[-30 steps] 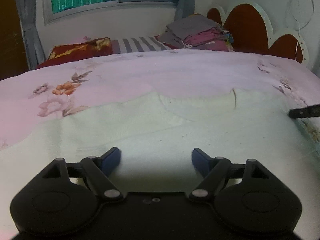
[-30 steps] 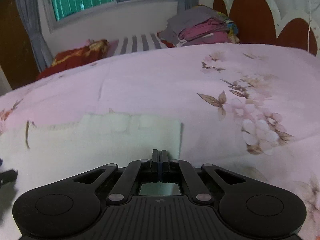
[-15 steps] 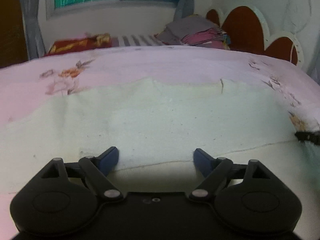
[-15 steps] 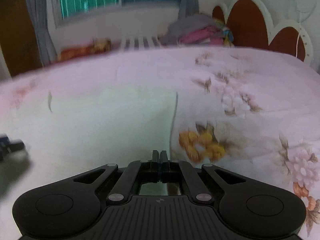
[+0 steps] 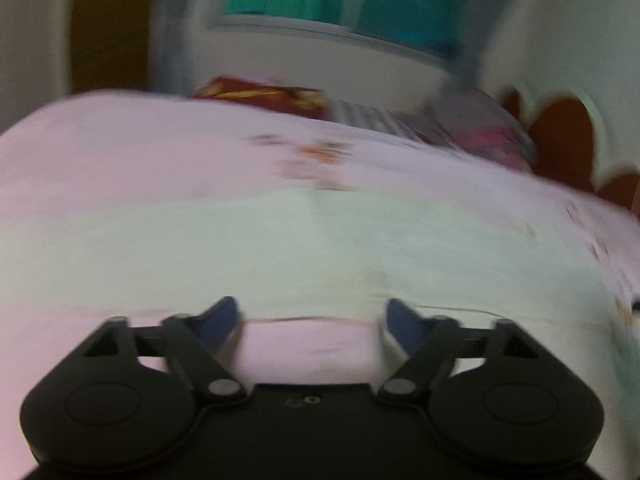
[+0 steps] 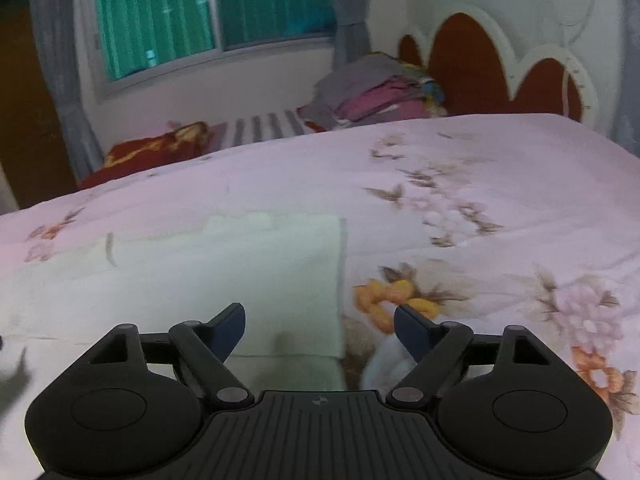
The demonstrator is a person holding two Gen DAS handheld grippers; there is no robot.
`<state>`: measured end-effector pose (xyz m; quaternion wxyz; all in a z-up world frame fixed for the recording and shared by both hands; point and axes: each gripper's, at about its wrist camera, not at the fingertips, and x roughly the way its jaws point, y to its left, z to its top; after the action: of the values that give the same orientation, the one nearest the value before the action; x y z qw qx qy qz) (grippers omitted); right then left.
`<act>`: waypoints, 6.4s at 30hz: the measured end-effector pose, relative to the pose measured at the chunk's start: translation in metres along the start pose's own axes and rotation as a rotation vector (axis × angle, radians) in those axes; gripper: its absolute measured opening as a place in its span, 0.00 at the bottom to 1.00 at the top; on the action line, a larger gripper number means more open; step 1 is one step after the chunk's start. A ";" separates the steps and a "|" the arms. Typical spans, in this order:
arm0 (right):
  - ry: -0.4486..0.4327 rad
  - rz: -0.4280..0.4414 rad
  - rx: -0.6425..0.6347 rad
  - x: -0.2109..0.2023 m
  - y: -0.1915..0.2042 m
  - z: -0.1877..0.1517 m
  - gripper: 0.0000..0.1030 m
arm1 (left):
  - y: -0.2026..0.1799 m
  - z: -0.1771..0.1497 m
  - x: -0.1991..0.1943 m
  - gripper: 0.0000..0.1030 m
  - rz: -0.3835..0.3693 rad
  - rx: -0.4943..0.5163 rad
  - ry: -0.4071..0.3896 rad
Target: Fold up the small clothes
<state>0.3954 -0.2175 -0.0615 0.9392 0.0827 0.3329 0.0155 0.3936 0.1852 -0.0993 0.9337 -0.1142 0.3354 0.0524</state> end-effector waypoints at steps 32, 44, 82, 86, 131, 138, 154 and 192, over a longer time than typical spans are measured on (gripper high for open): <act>0.049 0.030 0.045 0.026 0.057 -0.004 0.43 | 0.218 0.042 -0.006 0.03 0.066 -0.675 -0.264; 0.040 0.025 0.131 0.023 0.025 0.003 0.43 | -0.001 0.095 0.063 0.03 -0.263 -0.271 -0.122; 0.144 0.303 0.201 0.039 0.021 0.016 0.52 | -0.027 -0.004 0.036 0.60 -0.009 -0.009 0.085; 0.192 0.331 0.218 0.063 0.040 0.016 0.37 | -0.031 0.001 0.046 0.61 -0.009 0.043 0.096; 0.100 0.107 0.220 0.032 -0.026 0.014 0.04 | -0.028 0.008 0.058 0.47 -0.059 0.082 0.108; 0.139 0.101 0.203 0.047 -0.026 0.012 0.05 | -0.027 0.010 0.059 0.49 -0.061 0.087 0.118; 0.156 0.245 -0.021 0.039 0.038 0.005 0.20 | -0.080 0.010 0.073 0.55 -0.254 0.154 0.050; 0.139 0.287 0.056 0.095 0.053 0.029 0.20 | -0.091 0.041 0.129 0.75 -0.187 0.257 0.039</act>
<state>0.4893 -0.1619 -0.0900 0.8994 0.1544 0.3821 0.1460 0.5338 0.1105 -0.1347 0.9346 -0.0257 0.3454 -0.0804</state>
